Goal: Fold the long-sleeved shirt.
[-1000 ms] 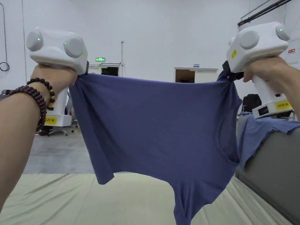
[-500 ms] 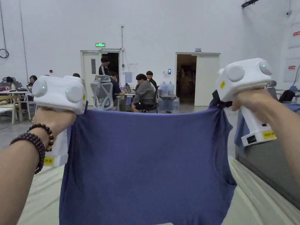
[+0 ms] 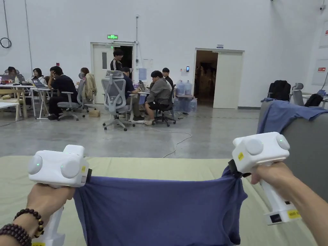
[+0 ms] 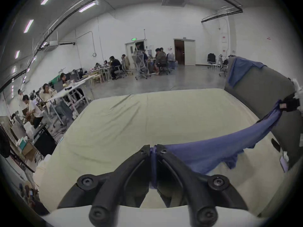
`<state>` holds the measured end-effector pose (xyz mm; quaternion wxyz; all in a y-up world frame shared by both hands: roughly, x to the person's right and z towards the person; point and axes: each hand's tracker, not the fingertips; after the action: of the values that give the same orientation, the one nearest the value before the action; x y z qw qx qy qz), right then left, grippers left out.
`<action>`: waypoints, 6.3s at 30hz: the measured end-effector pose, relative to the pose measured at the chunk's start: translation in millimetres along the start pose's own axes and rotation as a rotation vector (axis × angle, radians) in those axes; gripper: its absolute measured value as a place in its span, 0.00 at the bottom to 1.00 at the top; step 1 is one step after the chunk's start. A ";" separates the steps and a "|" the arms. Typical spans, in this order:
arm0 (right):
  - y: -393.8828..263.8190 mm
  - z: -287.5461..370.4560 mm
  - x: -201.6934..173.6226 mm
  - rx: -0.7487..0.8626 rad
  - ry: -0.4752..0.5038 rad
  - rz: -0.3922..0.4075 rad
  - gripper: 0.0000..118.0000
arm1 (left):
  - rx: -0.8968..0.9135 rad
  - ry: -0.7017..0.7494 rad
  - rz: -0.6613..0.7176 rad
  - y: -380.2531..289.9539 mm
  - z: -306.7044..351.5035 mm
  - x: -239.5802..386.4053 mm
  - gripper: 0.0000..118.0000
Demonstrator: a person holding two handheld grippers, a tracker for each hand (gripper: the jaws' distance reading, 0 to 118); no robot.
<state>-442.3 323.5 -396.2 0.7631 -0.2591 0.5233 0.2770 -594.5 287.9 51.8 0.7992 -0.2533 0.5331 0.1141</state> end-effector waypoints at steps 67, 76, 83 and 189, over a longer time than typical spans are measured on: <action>-132.9 -323.6 -62.8 -0.302 0.054 -0.158 0.42 | -0.266 -0.172 0.000 -243.7 -37.9 28.4 0.00; -111.4 -287.6 -52.7 -0.179 0.064 -0.144 0.09 | -0.313 -0.142 0.045 -252.2 -52.1 25.4 0.00; -135.1 -129.4 -52.2 0.028 0.159 -0.002 0.09 | -0.274 -0.169 0.037 -248.4 -21.0 37.6 0.00; -445.2 55.2 -51.7 -0.410 0.202 0.122 0.01 | -0.589 -0.200 -0.058 -381.8 142.2 13.4 0.02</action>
<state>-112.7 36.4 -282.9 0.6200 -0.4029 0.5446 0.3958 -303.4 38.7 190.9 0.7426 -0.4768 0.3884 0.2651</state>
